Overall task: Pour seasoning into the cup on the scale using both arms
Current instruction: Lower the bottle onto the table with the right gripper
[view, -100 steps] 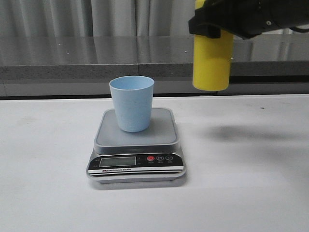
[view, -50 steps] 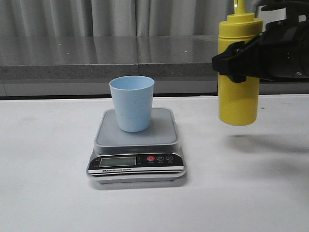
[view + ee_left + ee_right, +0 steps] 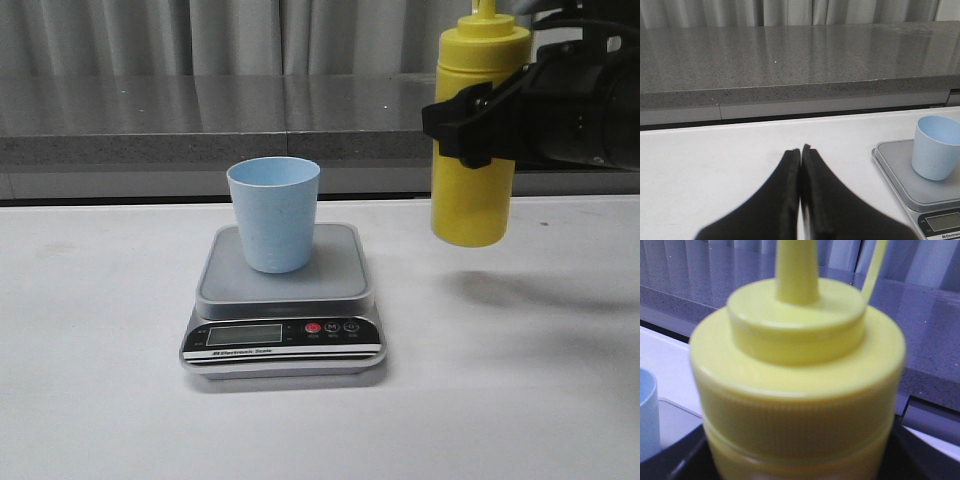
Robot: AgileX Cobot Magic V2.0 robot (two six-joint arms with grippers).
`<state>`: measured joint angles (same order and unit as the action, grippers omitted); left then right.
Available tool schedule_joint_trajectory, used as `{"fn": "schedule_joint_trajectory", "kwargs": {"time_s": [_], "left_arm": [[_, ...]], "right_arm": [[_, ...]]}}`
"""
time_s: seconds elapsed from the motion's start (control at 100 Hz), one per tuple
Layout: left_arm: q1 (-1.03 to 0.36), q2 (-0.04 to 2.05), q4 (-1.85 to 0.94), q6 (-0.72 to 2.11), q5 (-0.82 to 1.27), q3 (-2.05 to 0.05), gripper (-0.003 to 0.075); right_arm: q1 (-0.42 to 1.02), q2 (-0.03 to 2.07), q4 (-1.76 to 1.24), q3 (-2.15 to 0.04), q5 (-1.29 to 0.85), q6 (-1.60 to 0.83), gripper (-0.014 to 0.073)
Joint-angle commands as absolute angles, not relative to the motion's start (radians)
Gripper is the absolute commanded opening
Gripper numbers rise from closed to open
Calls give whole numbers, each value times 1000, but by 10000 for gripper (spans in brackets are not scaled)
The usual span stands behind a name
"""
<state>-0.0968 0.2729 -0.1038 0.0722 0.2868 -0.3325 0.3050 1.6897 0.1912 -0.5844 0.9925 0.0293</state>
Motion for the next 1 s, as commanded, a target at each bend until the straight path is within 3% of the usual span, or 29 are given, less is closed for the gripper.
{"fn": "schedule_joint_trajectory", "kwargs": {"time_s": [0.0,0.99], "left_arm": [[-93,281,-113,62,209,-358,-20],[-93,281,-113,62,209,-358,-20]], "right_arm": [[299,1684,201,-604,1126,22,288],[299,1828,263,-604,1203,23,307]]}}
